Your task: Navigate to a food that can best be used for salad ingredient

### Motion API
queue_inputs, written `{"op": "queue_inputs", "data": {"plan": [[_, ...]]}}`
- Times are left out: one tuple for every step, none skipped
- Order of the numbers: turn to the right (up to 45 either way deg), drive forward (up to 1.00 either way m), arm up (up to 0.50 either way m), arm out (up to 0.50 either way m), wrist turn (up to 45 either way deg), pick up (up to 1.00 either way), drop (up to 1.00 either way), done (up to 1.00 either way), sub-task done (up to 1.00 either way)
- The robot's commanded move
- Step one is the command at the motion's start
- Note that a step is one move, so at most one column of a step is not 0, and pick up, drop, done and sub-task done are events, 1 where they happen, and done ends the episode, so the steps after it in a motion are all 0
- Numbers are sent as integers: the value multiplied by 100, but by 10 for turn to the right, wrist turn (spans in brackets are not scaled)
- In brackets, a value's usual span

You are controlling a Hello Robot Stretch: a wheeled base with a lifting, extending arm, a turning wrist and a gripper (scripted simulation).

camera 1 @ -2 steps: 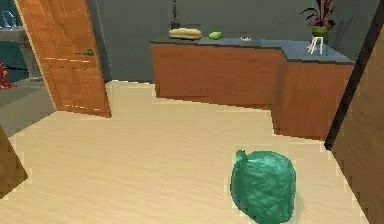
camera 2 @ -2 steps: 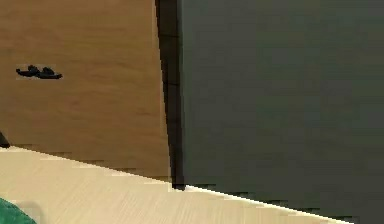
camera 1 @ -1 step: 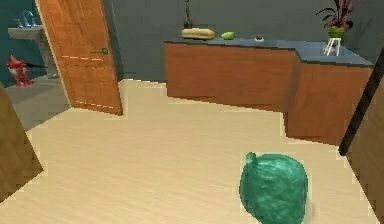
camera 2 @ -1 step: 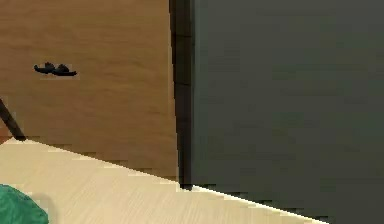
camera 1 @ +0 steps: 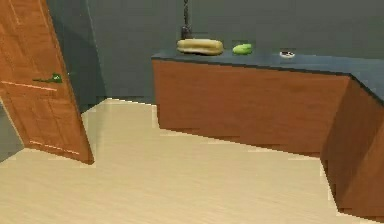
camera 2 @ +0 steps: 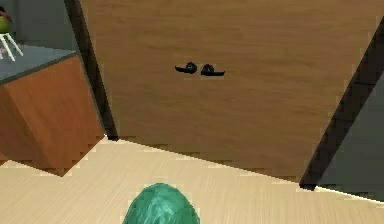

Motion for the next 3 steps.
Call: {"op": "queue_inputs", "data": {"plan": [[180,0,0,0,0,0,0,0,0],[0,100,0,0,0,0,0,0,0],[0,55,0,0,0,0,0,0,0]]}}
